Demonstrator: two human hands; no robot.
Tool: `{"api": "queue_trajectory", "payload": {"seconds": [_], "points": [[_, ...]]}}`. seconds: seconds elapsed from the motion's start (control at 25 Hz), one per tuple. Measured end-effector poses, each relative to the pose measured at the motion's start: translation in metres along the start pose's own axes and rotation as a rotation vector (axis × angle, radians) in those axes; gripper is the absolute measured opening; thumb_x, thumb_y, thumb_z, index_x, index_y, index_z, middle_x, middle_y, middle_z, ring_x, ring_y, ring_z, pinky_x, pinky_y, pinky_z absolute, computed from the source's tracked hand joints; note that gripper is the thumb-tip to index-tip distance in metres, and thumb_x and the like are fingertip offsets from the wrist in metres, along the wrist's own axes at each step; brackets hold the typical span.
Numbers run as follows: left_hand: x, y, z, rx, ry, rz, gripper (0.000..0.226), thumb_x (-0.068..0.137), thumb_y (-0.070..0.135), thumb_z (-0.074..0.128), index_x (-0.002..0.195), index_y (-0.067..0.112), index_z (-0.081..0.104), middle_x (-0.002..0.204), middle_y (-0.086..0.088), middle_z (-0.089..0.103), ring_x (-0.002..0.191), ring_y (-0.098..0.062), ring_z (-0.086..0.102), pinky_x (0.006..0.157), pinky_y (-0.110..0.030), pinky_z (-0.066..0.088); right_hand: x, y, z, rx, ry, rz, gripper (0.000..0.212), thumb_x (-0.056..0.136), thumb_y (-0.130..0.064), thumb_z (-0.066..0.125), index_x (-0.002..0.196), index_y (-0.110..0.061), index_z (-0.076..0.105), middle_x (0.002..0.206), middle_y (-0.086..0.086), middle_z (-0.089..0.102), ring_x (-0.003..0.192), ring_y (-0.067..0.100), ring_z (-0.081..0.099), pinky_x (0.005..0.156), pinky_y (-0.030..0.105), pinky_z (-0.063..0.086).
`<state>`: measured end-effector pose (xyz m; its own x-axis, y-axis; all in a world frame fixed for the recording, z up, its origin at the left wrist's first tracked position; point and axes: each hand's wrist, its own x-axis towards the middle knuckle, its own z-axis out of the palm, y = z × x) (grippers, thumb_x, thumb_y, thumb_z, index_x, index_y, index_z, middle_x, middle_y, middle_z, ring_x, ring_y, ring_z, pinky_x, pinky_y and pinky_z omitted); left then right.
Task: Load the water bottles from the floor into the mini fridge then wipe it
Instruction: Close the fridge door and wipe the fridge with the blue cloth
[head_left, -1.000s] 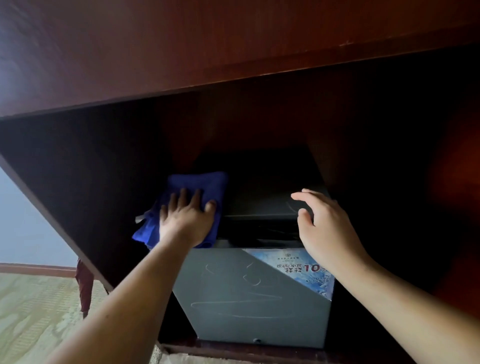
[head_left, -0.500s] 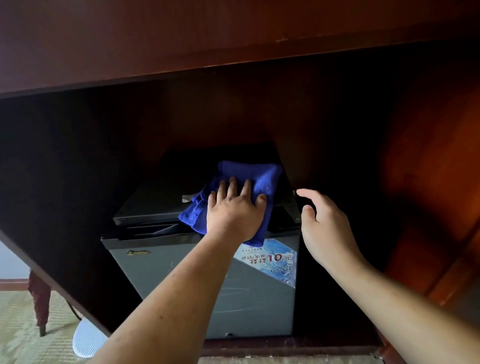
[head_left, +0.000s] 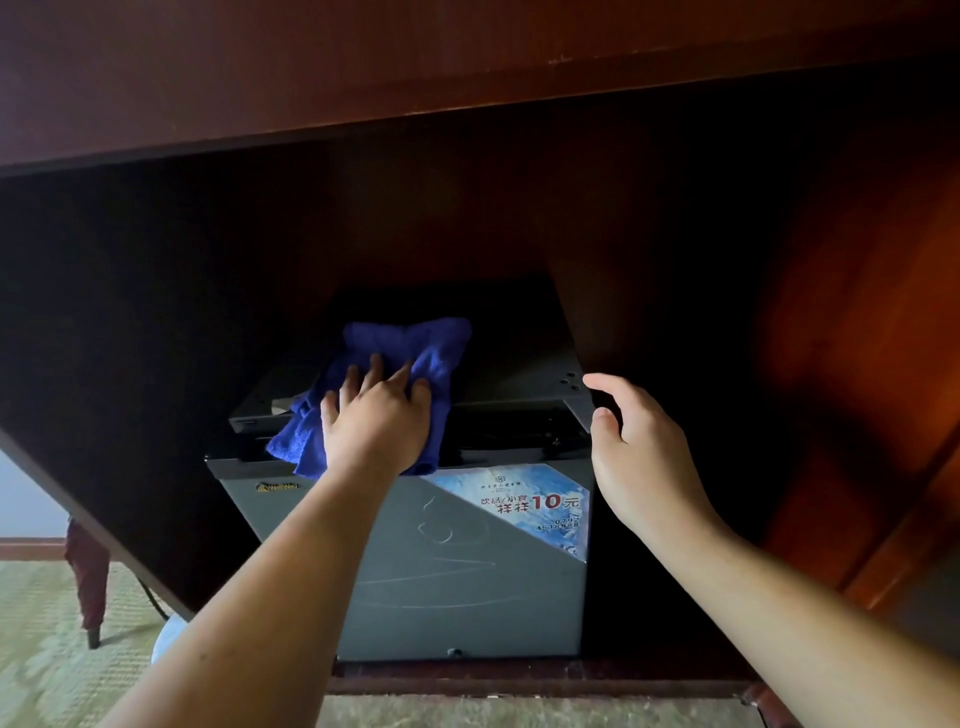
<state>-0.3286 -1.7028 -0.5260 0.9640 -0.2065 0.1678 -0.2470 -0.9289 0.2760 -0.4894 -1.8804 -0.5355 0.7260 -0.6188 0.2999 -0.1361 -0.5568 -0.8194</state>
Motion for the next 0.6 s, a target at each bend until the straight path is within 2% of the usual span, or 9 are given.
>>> {"api": "queue_trajectory", "payload": {"seconds": [0.08, 0.2, 0.32, 0.4, 0.52, 0.6], "points": [[-0.005, 0.015, 0.003, -0.013, 0.016, 0.01, 0.053, 0.102, 0.047, 0.028, 0.155, 0.042, 0.034, 0.169, 0.004, 0.021, 0.156, -0.026, 0.014, 0.123, -0.049, 0.011, 0.002, 0.003, -0.003, 0.011, 0.011, 0.013, 0.039, 0.103, -0.012, 0.044, 0.137, -0.024, 0.058, 0.139, -0.004, 0.06, 0.126, 0.014, 0.054, 0.098, 0.018, 0.034], [-0.023, 0.057, 0.018, -0.001, 0.064, 0.141, 0.054, 0.101, 0.048, 0.03, 0.155, 0.041, 0.035, 0.168, 0.005, 0.025, 0.155, -0.026, 0.017, 0.122, -0.048, 0.014, 0.003, 0.011, -0.005, 0.064, 0.043, 0.068, 0.039, 0.102, -0.013, 0.045, 0.136, -0.025, 0.06, 0.137, -0.003, 0.063, 0.124, 0.017, 0.057, 0.101, 0.024, 0.039], [-0.044, 0.101, 0.034, -0.07, 0.049, 0.25, 0.054, 0.103, 0.046, 0.028, 0.156, 0.039, 0.034, 0.169, 0.004, 0.022, 0.157, -0.026, 0.012, 0.124, -0.05, 0.008, -0.001, 0.021, -0.001, 0.145, 0.079, 0.084, 0.037, 0.103, -0.014, 0.045, 0.135, -0.024, 0.061, 0.139, -0.004, 0.063, 0.128, 0.015, 0.056, 0.103, 0.022, 0.036], [-0.048, 0.106, 0.035, -0.094, 0.046, 0.283, 0.052, 0.104, 0.045, 0.027, 0.156, 0.039, 0.035, 0.169, 0.006, 0.023, 0.157, -0.024, 0.01, 0.125, -0.049, 0.006, -0.003, 0.022, 0.0, 0.186, 0.09, 0.075, 0.037, 0.104, -0.016, 0.045, 0.135, -0.025, 0.061, 0.139, -0.007, 0.062, 0.128, 0.011, 0.054, 0.103, 0.019, 0.035], [-0.045, 0.081, 0.027, -0.08, 0.033, 0.35, 0.051, 0.106, 0.045, 0.027, 0.156, 0.042, 0.032, 0.168, 0.012, 0.022, 0.158, -0.021, 0.01, 0.126, -0.046, 0.007, -0.003, 0.009, 0.008, 0.107, 0.038, -0.083, 0.037, 0.102, -0.014, 0.048, 0.134, -0.025, 0.064, 0.143, -0.011, 0.057, 0.135, 0.005, 0.049, 0.106, 0.013, 0.029], [-0.039, 0.051, 0.017, -0.072, 0.019, 0.292, 0.051, 0.106, 0.046, 0.027, 0.156, 0.043, 0.03, 0.169, 0.013, 0.02, 0.158, -0.02, 0.009, 0.126, -0.045, 0.006, -0.002, -0.01, 0.024, 0.036, -0.055, -0.213, 0.037, 0.102, -0.014, 0.048, 0.134, -0.023, 0.065, 0.15, -0.01, 0.051, 0.141, 0.005, 0.042, 0.111, 0.015, 0.028]]}}
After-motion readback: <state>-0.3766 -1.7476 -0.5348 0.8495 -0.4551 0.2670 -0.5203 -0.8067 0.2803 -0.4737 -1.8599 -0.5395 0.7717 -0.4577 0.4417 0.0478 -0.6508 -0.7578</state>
